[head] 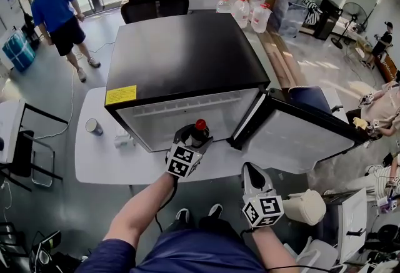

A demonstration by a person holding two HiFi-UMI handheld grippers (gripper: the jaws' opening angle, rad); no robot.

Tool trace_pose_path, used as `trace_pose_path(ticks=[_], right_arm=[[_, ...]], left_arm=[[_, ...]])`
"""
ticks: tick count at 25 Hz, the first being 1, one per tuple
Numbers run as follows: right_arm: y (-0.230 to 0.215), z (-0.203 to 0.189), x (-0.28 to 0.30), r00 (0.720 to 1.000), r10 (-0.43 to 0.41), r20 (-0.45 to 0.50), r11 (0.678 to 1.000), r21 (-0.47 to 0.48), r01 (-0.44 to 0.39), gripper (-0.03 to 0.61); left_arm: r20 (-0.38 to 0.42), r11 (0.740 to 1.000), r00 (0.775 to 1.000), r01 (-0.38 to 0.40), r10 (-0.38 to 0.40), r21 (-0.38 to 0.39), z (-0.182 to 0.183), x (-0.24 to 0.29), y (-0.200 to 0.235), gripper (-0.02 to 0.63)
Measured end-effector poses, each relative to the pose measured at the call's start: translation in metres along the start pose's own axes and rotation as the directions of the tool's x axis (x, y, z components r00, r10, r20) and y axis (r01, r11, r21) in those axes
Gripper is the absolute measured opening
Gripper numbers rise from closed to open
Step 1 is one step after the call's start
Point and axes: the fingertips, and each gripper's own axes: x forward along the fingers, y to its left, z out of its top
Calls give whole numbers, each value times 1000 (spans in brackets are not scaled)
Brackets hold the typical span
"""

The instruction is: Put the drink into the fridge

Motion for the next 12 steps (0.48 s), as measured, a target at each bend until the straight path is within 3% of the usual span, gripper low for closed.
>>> trace_pose_path(ticks=[12], right_arm=[[-31, -2, -1, 999, -49, -24, 999, 1, 49, 6]], left_arm=[[-23, 998, 998, -52, 51, -36, -9, 51, 32, 312]])
